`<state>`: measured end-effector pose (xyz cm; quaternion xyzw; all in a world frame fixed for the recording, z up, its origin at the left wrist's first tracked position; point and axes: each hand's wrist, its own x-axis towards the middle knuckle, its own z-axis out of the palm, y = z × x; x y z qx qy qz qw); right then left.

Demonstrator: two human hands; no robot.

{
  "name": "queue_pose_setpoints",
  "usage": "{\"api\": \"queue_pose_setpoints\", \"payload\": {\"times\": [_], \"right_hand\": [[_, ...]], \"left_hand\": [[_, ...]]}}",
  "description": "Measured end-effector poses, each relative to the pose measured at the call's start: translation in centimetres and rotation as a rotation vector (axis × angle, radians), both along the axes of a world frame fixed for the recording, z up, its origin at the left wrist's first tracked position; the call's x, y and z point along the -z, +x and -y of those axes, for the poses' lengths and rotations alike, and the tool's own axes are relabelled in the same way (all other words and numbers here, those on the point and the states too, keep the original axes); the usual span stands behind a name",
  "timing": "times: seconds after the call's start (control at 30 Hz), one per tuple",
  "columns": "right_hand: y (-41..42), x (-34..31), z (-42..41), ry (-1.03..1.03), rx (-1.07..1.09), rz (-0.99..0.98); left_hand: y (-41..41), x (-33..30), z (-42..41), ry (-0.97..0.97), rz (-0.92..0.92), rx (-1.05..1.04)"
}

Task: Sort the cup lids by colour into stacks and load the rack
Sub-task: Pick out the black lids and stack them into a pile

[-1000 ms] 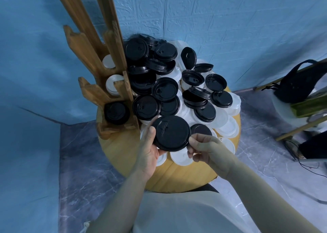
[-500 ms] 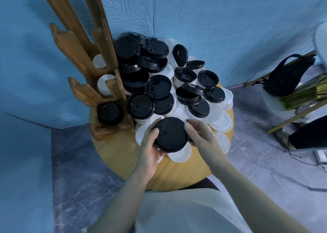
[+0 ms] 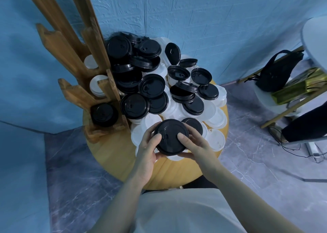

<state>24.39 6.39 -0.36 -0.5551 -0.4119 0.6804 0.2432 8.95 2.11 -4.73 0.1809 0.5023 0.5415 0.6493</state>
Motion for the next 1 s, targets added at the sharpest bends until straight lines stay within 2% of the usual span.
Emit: {"api": "queue_pose_setpoints", "payload": {"times": [0.13,0.43,0.67,1.0], "right_hand": [[-0.1,0.4,0.2,-0.014,0.004,0.003],[0.0,0.9,-0.5,-0.021,0.019,-0.012],[0.4,0.6,-2.9,0.058,-0.062,-0.012],[3.4,0.3,-7.3,0.058,-0.175,-0.035]], "left_hand": [[-0.1,0.3,0.4,0.016,0.038,-0.007],[-0.1,0.5,-0.2,-0.006,-0.028,-0.008],[0.6,0.0,-1.4,0.08,-0.012,0.052],[5.6,-0.1,-4.2,0.059,-0.069,-0.193]]}}
